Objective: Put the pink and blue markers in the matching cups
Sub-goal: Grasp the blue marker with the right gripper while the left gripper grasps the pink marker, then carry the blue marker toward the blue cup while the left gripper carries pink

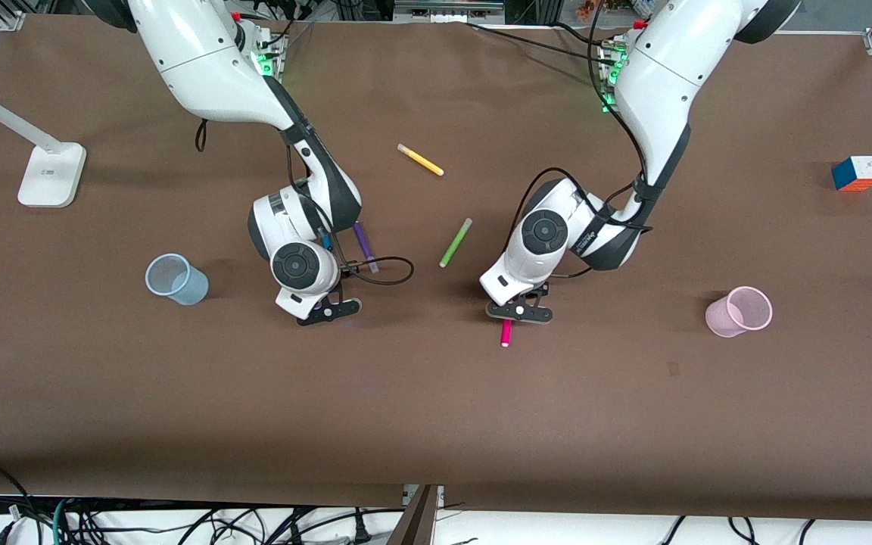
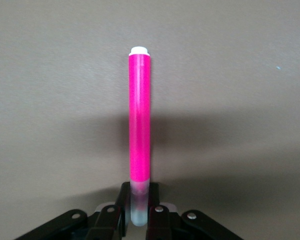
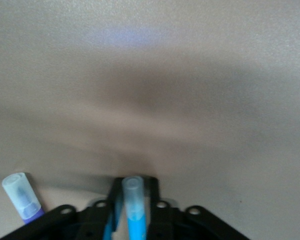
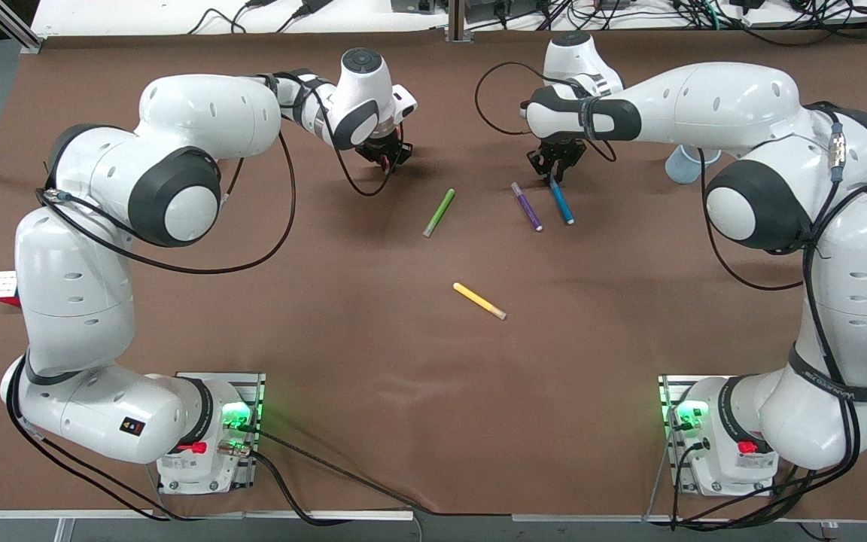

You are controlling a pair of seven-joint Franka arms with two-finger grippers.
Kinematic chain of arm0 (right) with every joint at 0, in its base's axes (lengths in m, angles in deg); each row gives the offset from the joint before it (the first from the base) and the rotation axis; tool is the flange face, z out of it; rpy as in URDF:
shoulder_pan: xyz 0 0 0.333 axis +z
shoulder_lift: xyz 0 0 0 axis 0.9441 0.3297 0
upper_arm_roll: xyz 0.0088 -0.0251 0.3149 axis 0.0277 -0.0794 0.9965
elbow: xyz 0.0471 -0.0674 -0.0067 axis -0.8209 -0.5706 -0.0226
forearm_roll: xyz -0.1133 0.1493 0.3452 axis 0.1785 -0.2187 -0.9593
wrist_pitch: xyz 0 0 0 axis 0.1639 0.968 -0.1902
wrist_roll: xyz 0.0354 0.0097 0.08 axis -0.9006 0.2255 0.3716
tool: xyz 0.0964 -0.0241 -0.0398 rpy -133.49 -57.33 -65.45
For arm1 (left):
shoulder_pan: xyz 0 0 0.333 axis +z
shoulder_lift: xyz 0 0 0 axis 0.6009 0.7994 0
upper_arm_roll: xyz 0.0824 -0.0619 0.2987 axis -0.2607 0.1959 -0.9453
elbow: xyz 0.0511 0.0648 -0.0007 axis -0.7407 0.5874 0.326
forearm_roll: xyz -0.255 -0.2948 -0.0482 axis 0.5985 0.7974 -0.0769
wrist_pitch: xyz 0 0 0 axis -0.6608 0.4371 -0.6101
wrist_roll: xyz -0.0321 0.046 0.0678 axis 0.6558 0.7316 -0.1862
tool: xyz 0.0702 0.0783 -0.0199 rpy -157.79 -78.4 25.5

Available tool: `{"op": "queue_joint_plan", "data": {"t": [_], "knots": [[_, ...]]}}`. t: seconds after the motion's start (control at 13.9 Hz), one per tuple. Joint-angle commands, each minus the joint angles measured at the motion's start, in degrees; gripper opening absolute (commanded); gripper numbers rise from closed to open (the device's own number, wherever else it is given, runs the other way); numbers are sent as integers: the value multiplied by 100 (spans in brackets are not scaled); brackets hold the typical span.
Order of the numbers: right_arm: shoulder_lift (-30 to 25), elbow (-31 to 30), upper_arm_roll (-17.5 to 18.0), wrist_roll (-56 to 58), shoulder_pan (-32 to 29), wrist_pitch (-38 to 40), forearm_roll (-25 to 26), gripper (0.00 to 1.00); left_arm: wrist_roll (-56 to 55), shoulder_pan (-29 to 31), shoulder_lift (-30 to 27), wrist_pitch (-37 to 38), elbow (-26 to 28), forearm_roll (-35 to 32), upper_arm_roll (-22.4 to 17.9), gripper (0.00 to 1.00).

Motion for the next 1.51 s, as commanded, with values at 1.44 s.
{"op": "queue_joint_plan", "data": {"t": [1.44], "knots": [[-1569, 611, -194, 8505, -2561, 1932, -1484, 0, 6835, 1944, -659, 5541, -1599, -3652, -570, 0]]}}
